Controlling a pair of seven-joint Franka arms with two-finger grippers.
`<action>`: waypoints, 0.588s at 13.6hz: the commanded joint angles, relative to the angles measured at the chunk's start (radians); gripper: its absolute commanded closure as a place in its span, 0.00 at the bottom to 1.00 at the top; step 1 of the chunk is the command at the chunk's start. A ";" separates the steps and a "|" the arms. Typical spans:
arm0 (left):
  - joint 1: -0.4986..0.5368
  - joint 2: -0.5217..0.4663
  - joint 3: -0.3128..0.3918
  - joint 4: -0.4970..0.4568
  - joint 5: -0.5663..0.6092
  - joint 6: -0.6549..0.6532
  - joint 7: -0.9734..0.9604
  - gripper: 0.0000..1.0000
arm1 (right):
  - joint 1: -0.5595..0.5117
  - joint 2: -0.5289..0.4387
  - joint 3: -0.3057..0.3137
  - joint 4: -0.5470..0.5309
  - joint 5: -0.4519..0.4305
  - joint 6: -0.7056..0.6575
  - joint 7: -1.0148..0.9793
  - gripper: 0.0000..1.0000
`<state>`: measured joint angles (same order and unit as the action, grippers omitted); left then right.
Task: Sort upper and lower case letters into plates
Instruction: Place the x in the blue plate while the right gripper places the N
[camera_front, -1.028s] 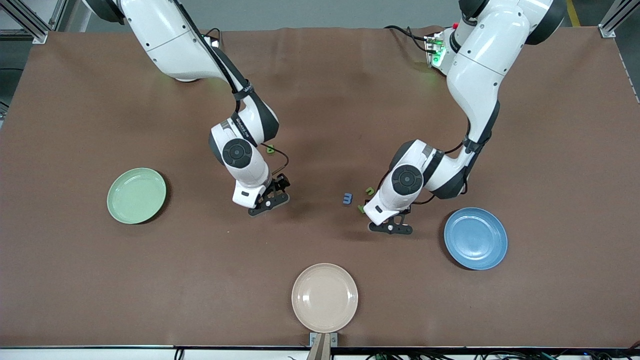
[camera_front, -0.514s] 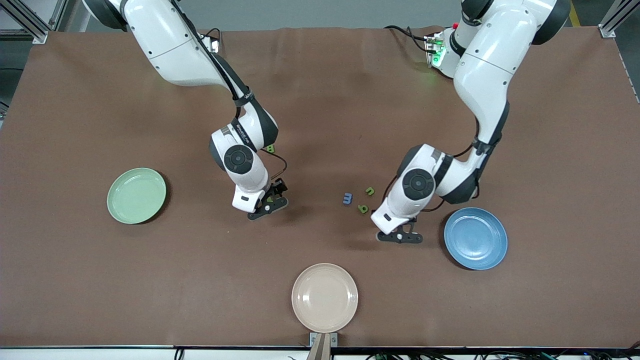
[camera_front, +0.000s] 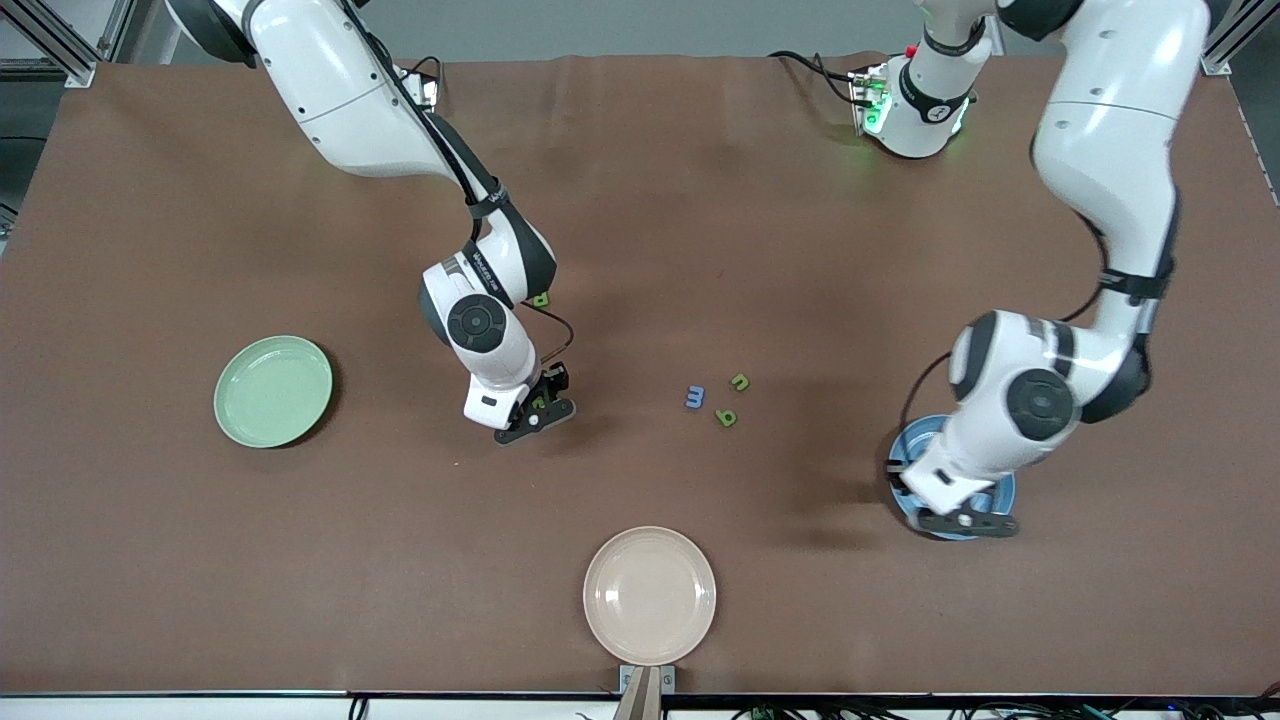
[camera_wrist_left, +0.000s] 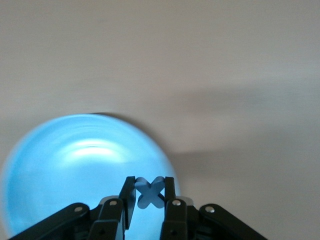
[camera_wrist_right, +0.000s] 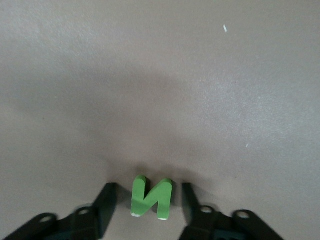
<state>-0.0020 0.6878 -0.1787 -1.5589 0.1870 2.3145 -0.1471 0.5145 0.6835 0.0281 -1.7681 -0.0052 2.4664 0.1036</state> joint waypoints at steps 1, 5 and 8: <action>0.046 -0.008 -0.009 -0.058 0.019 -0.001 0.015 0.94 | -0.014 0.011 0.010 0.006 -0.018 -0.003 0.001 0.55; 0.129 -0.002 -0.008 -0.087 0.022 -0.003 0.015 0.88 | -0.014 0.010 0.010 0.006 -0.018 -0.003 -0.002 0.84; 0.140 0.001 -0.008 -0.099 0.023 -0.001 0.015 0.60 | -0.028 -0.010 0.010 -0.005 -0.015 -0.010 -0.005 0.87</action>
<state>0.1342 0.6970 -0.1788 -1.6455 0.1871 2.3144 -0.1249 0.5132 0.6827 0.0263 -1.7607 -0.0070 2.4596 0.1035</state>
